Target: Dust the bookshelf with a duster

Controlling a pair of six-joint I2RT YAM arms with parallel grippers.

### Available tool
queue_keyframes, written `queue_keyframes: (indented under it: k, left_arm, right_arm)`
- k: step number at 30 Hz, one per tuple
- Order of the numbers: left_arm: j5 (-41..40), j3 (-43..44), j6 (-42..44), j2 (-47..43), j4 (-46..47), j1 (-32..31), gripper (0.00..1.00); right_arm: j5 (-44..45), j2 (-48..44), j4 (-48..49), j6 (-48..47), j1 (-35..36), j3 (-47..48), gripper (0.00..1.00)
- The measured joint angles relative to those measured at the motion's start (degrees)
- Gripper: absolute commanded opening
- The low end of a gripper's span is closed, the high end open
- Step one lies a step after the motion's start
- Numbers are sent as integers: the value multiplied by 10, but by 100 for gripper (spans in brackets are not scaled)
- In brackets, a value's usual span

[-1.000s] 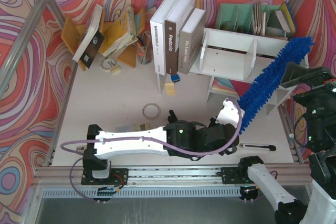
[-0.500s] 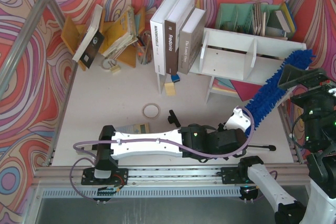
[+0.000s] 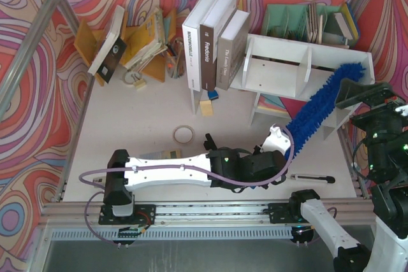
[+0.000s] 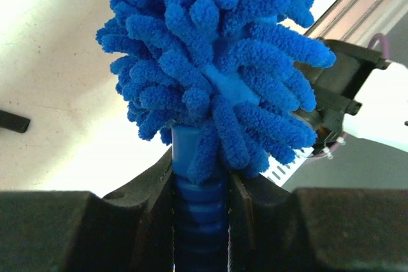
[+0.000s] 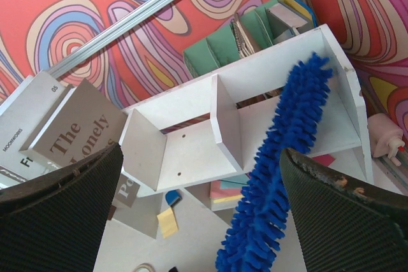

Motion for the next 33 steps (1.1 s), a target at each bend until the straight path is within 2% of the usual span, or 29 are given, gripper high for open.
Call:
queue_keyframes:
  k: [14, 26, 33]
  left_arm:
    - [21, 28, 1, 22, -19, -11, 0]
    - [16, -73, -6, -63, -36, -36, 0]
    - [-1, -66, -15, -75, -48, -36, 0]
  right_arm:
    - [1, -1, 0, -1, 0, -11, 99]
    - [1, -4, 1, 0, 0, -30, 99]
    - [1, -9, 1, 0, 0, -39, 99]
